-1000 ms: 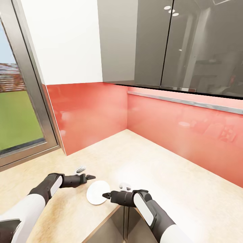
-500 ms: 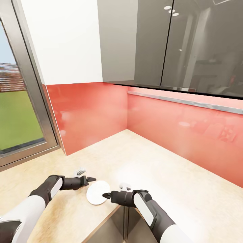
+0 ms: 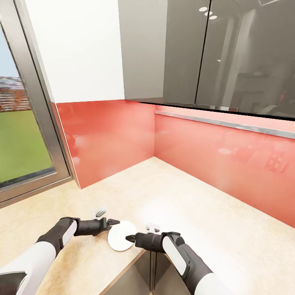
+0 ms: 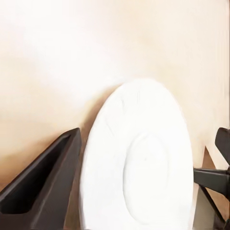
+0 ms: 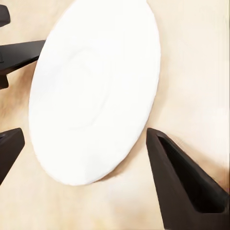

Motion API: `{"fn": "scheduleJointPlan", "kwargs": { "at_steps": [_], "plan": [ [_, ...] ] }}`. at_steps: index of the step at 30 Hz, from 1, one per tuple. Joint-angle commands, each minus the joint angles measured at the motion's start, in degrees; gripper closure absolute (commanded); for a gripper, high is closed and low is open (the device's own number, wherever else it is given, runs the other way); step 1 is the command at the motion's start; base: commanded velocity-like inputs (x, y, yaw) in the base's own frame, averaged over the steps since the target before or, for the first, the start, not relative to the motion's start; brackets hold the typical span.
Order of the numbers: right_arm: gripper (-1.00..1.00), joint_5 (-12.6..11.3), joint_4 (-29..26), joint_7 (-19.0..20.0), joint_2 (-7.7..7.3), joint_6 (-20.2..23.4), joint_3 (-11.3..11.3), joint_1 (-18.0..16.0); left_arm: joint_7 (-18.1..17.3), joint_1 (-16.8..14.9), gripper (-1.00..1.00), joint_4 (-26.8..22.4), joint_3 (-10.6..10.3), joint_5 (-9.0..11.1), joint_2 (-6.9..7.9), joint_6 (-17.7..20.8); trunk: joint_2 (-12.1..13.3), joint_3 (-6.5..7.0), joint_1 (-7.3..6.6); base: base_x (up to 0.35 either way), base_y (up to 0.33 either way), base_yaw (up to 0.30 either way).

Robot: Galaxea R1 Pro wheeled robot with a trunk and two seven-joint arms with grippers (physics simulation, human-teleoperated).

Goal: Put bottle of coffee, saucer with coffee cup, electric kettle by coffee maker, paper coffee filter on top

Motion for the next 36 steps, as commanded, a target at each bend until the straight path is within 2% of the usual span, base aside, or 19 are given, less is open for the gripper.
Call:
{"fn": "scheduleJointPlan", "kwargs": {
  "at_steps": [1, 8, 15, 36],
  "plan": [
    [-1.0, 0.2, 0.1, 0.0, 0.0, 0.2, 0.0, 0.0, -0.7, 0.0, -1.0, 0.0, 0.1, -0.3, -0.02, 0.3, -0.1, -0.13, 0.03, 0.0, 0.0, 0.0],
    [-1.0, 0.2, 0.4, 0.0, 0.0, -0.1, 0.0, 0.0, -1.7, 0.0, -1.0, 0.0, 0.1, -0.4, -0.06, 0.3, -0.1, -0.13, 0.03, 0.0, 0.0, 0.0],
    [-1.0, 0.2, 0.3, 0.0, 0.0, -0.1, 0.0, 0.0, -1.7, 0.0, -1.0, 0.0, 0.0, -0.4, -1.18, 0.3, -0.1, -0.13, 0.03, 0.0, 0.0, 0.0],
    [-1.0, 0.2, 0.3, 0.0, 0.0, -0.1, 0.0, 0.0, -1.7, 0.0, -1.0, 0.0, 0.0, -0.4, -2.29, 0.4, -0.1, -0.13, 0.03, 0.0, 0.0, 0.0]
  ]
}}
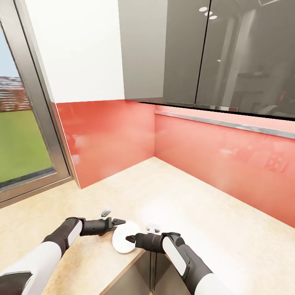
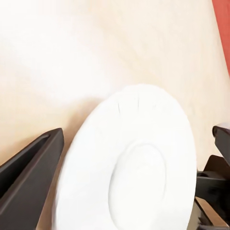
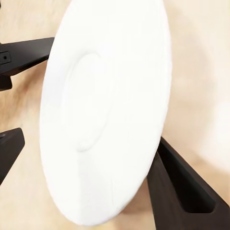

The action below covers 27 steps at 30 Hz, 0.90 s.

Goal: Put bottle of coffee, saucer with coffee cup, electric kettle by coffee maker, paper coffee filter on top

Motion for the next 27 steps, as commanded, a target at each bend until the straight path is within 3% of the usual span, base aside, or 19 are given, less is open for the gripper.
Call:
{"fn": "scheduleJointPlan", "kwargs": {
  "at_steps": [1, 9, 10, 27],
  "plan": [
    [-1.0, 0.2, 0.0, 0.1, 0.0, 0.2, 0.0, 0.0, -0.1, 0.0, -1.0, 0.0, 0.0, -0.5, -0.08, 0.3, -0.1, -0.13, 0.03, 0.0, 0.0, 0.0],
    [-1.0, 0.2, -0.1, 0.2, 0.0, 0.2, 0.0, -0.1, -0.1, 0.0, -1.0, 0.0, 0.1, -0.5, -0.77, 0.4, -0.1, -0.13, 0.03, 0.0, 0.0, 0.0],
    [1.0, 0.2, -0.1, 0.2, 0.0, 0.2, 0.0, -0.1, -0.1, 0.0, -1.0, 0.0, 0.1, -0.5, -0.78, 0.4, -0.1, -0.13, 0.03, 0.0, 0.0, 0.0],
    [1.0, 0.2, -0.1, 0.2, 0.0, 0.2, 0.0, -0.1, -0.1, 0.0, -1.0, 0.0, 0.1, -0.5, -0.7, 0.4, -0.1, -0.13, 0.03, 0.0, 0.0, 0.0]
  ]
}}
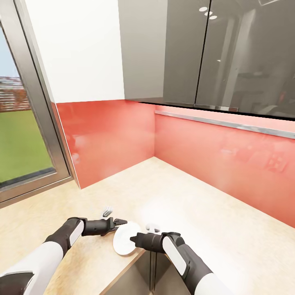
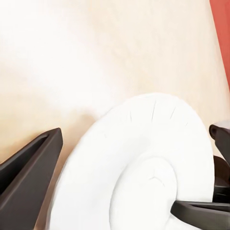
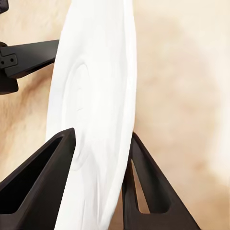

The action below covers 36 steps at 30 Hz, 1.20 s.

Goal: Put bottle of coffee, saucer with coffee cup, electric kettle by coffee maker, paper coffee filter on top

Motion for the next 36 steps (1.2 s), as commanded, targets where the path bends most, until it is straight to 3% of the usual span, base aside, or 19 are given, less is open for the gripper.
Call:
{"fn": "scheduleJointPlan", "kwargs": {
  "at_steps": [1, 8, 14, 19, 30, 31, 35, 36],
  "plan": [
    [1.0, 0.7, 0.0, 0.1, 0.0, 0.2, 0.0, 0.0, -0.1, 0.0, -1.0, 0.0, 0.1, -0.5, -0.01, 0.2, -0.1, -0.13, 0.03, 0.0, 0.0, 0.0],
    [1.0, 0.7, -0.3, 0.1, 0.0, 0.2, 0.0, 0.0, -0.1, 0.0, -1.0, -0.2, 0.2, -0.5, 0.28, 0.2, -0.1, -0.13, 0.03, 0.0, 0.0, 0.0],
    [1.0, 0.6, -0.7, 0.1, 0.0, 0.2, -0.1, 0.0, -0.1, -0.3, -1.0, -0.9, 0.1, -0.5, 1.73, 1.2, -0.1, -0.13, 0.03, 0.0, 0.0, 0.0],
    [1.0, 0.6, -3.1, 0.1, 0.0, 0.2, -0.1, 0.0, -0.1, -1.1, -1.0, -2.5, 0.1, -0.5, 6.9, 1.8, -0.1, -0.13, 0.03, 0.0, 0.0, 0.0],
    [1.0, 0.6, -8.9, 0.0, 0.0, 0.2, -0.2, 0.0, -0.2, -1.2, -1.0, -12.4, 0.3, -0.3, 15.15, 4.3, -0.1, -0.13, 0.03, 0.0, 0.0, 0.0],
    [1.0, 0.6, -12.0, 0.0, 0.0, 0.2, -0.3, 0.0, -2.1, -1.2, -1.0, -14.2, 0.3, -0.4, 17.52, 4.4, -0.1, -0.13, 0.03, 0.0, 0.0, 0.0],
    [1.0, 0.6, -18.9, 0.0, 0.0, 0.2, -0.7, 0.0, -8.3, -0.8, -1.0, -14.9, 0.8, -0.7, 20.36, 4.3, -0.1, -0.13, 0.03, -0.081, 0.0, 0.0],
    [1.0, 0.6, -20.0, 0.0, 0.0, 0.2, -0.7, 0.0, -8.6, -0.7, -1.0, -14.9, 0.9, -0.7, 20.5, 4.3, -0.1, -0.13, 0.03, -0.275, 0.0, 0.0]
  ]
}}
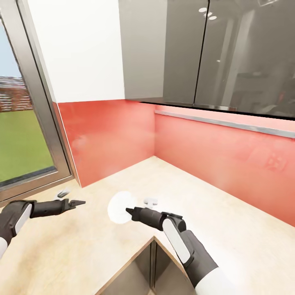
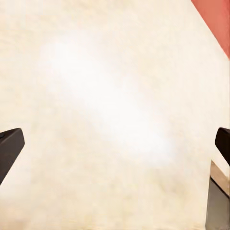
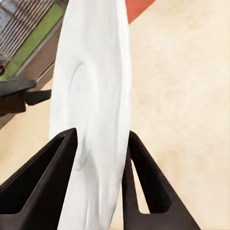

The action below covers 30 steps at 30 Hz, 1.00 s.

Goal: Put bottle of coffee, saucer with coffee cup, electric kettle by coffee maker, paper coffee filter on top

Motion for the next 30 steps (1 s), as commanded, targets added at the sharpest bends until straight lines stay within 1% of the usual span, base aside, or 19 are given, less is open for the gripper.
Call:
{"fn": "scheduleJointPlan", "kwargs": {
  "at_steps": [1, 3, 7, 30],
  "plan": [
    [1.0, 0.1, -0.6, 0.1, 0.01, 0.2, -0.1, 0.0, -0.2, 0.0, -1.0, 0.0, 0.0, 0.1, 0.04, 0.3, -0.1, -0.13, 0.0, -0.287, 0.0, 0.0],
    [1.0, 0.1, -2.0, 0.1, 0.01, 0.2, -0.2, -0.1, -0.4, 0.1, -1.0, 0.0, 0.1, 0.1, 0.15, 0.3, -0.1, -0.13, 0.0, -0.311, 0.0, 0.0],
    [1.0, 0.2, -3.0, 0.2, 0.01, 0.2, -0.3, 0.0, -0.6, 0.2, -1.0, 0.0, 0.1, 0.1, 0.23, 0.0, -0.1, -0.13, 0.0, -0.329, 0.0, 0.0],
    [1.0, 0.1, -3.4, 0.2, 0.01, 0.2, -0.4, 0.0, -0.7, 0.3, -1.0, 0.0, 0.2, 0.3, 0.12, -0.1, -0.1, -0.12, 0.0, -0.34, 0.0, 0.002]
  ]
}}
